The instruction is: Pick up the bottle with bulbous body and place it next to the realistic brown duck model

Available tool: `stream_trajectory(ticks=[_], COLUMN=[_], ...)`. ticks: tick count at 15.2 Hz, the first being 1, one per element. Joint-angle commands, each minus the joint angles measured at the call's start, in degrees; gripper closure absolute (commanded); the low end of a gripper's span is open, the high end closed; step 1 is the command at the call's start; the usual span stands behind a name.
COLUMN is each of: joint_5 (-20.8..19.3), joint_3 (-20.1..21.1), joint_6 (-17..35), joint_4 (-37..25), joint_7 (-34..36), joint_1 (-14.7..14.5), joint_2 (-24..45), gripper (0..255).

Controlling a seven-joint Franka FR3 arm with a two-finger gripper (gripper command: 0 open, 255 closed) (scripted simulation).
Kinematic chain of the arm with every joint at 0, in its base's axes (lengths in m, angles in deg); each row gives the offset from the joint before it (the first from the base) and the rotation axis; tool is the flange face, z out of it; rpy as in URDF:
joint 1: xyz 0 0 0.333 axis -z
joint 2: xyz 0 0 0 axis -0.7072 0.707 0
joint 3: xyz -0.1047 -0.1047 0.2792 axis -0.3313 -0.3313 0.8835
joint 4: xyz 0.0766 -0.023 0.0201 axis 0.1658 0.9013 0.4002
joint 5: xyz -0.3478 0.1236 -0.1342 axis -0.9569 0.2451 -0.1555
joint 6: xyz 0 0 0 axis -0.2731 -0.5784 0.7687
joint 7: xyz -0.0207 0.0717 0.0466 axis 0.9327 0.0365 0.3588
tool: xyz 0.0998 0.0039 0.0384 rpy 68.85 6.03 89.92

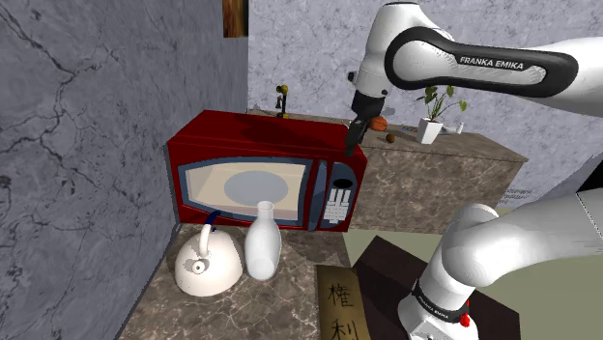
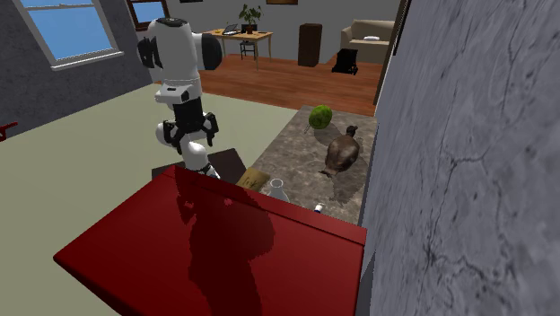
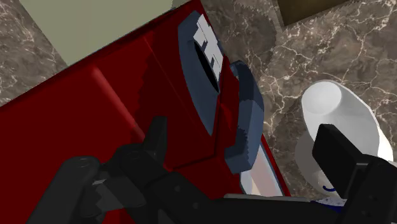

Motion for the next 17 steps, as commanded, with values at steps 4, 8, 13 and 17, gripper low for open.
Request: stream_trajectory(ticks=[4,8,13,17], joint_5=[2.2,4.8,7.3,8.3], joint_3=[2.7,6.4,11.1,15.0], joint_6=[3.7,8.8,15.4,20.7], joint_4=[1.8,3.2,3.4,2.2], joint_7=[3.5,8.2,13.9,18.6], joint_1=[-1.0,-2.3,-3.6,-4.2], joint_2=[1.9,5.4,11.3,17.2], gripper=[0,0,0,0])
